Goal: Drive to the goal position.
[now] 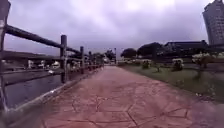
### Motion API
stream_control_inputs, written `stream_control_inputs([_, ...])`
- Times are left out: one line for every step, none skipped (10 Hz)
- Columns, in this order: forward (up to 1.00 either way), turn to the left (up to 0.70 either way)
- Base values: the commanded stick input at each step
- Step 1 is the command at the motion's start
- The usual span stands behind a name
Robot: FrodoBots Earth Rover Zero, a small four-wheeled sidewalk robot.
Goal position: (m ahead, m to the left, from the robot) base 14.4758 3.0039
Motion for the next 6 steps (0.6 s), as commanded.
stream_control_inputs([0.98,0.00])
stream_control_inputs([0.98,0.00])
stream_control_inputs([0.98,0.00])
stream_control_inputs([0.98,0.00])
stream_control_inputs([0.98,0.00])
stream_control_inputs([0.98,0.00])
